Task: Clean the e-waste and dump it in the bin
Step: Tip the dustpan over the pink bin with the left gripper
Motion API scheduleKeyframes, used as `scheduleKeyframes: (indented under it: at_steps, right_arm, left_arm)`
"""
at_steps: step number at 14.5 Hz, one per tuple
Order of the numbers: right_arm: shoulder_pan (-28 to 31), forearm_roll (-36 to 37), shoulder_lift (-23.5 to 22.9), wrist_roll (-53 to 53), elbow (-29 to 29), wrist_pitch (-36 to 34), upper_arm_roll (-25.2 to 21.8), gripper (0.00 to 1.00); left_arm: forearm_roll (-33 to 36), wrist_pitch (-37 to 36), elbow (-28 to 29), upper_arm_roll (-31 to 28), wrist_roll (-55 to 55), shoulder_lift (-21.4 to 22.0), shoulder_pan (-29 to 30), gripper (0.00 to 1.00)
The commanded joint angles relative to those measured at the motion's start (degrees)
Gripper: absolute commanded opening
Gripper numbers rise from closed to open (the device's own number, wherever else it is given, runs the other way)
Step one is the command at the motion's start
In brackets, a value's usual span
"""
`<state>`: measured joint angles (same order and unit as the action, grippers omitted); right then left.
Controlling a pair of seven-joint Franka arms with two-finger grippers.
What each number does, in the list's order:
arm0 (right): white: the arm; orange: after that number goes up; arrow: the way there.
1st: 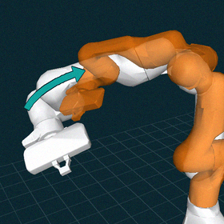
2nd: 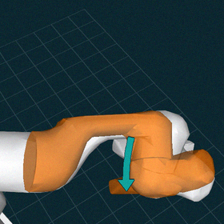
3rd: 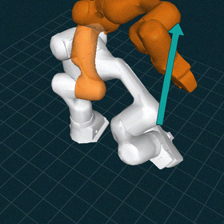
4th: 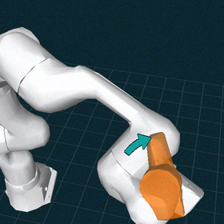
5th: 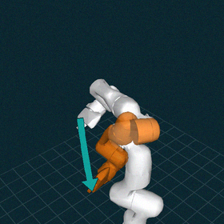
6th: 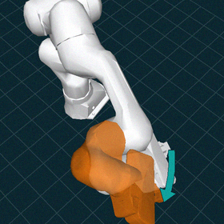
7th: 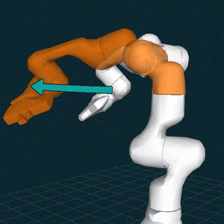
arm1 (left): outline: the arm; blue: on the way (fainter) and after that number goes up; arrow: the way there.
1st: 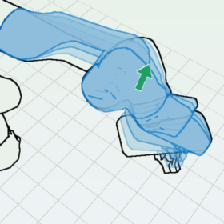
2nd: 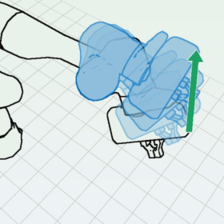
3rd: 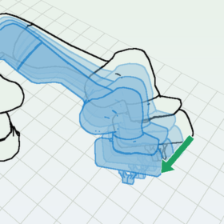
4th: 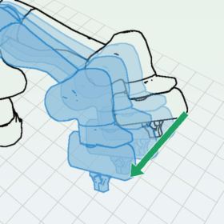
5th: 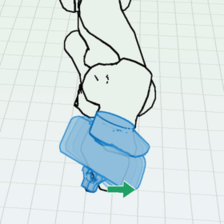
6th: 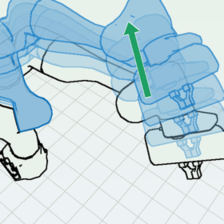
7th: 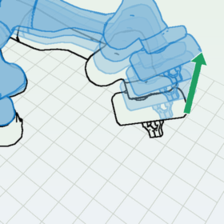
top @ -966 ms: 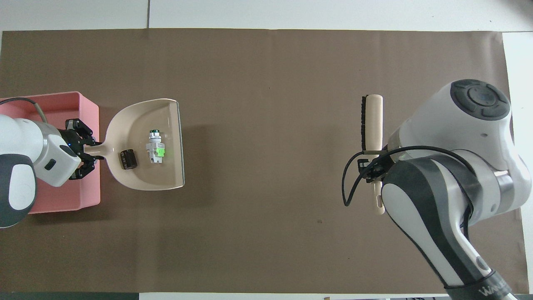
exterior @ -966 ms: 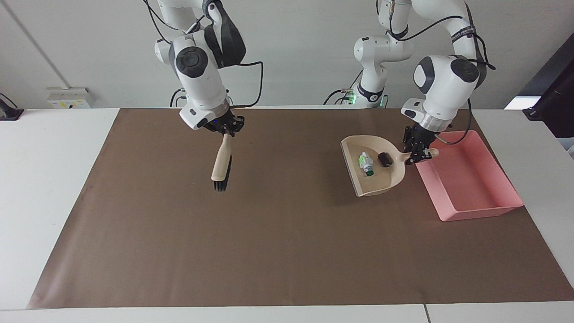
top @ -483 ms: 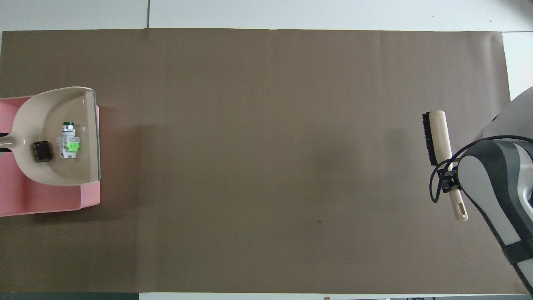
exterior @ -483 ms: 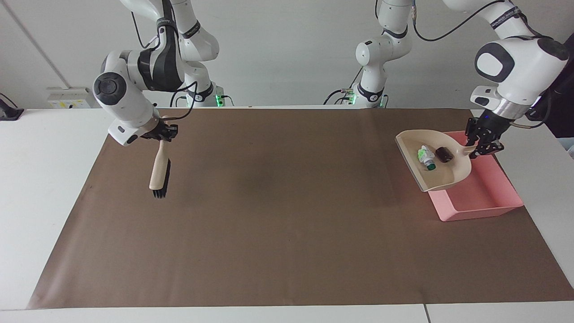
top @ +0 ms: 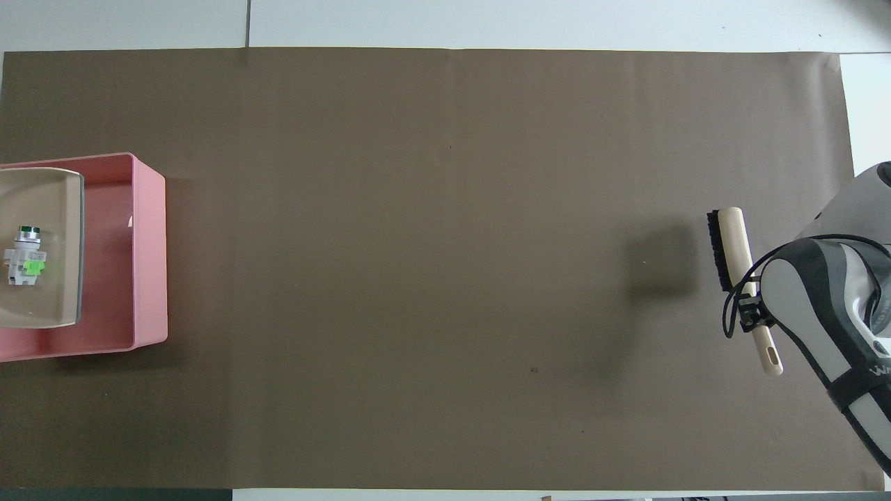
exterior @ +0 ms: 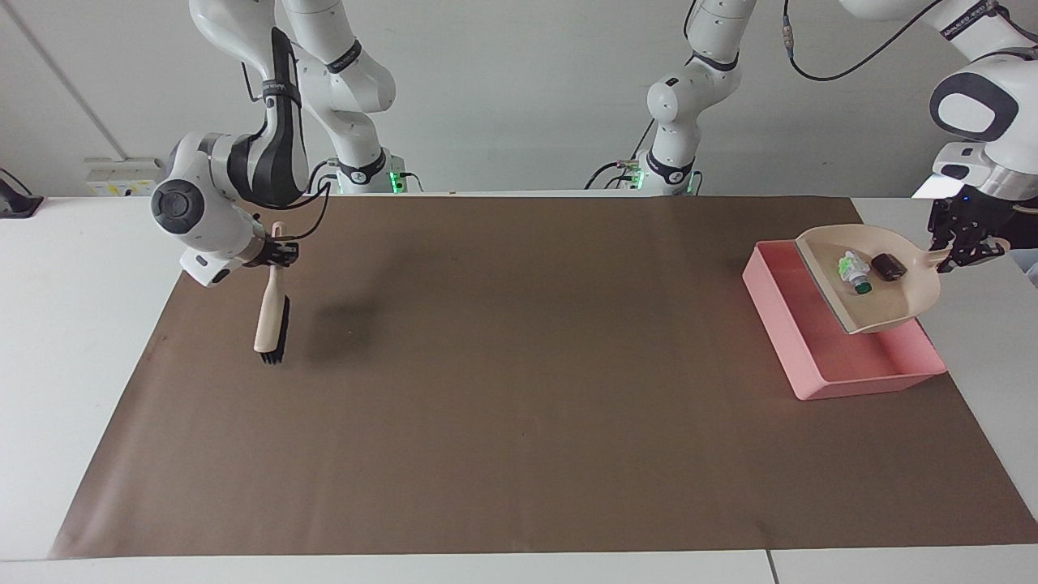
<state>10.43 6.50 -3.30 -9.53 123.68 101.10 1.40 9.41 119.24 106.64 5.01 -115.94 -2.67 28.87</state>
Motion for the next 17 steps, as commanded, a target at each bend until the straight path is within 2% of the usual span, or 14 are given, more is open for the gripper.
scheduleKeyframes:
  at_steps: [1,5,7,9,13,17]
  right_arm:
    - [4.51,0.62,0.05,-3.83,0.25,2.08,0.97,0.0]
    - [5.13,-1.04,-0.56,-3.39,0.33,3.14,0.97,0.01]
    - [5.13,-2.71,-0.56,-3.39,0.34,3.49,0.97,0.01]
    - [5.13,-3.33,-0.91,-3.48,0.69,4.81,0.97,0.01]
    - [5.39,-3.68,-1.18,-3.13,0.86,4.99,0.97,0.02]
    - [5.57,-5.18,-1.18,-2.51,1.48,5.6,0.97,0.04]
  left_arm:
    - [5.95,2.92,-0.13,0.35,0.44,-0.58,-0.57,0.0]
    - [14.91,8.98,5.67,0.35,4.38,0.73,-0.74,0.0]
    - [19.92,9.17,6.56,0.44,7.12,0.74,-1.53,0.0]
    - [24.4,8.38,6.82,0.35,11.59,1.0,-2.41,0.0]
    - [28.98,6.36,5.77,0.35,12.92,1.09,-3.12,0.0]
    - [31.01,0.75,4.46,0.62,13.11,4.59,-4.96,0.0]
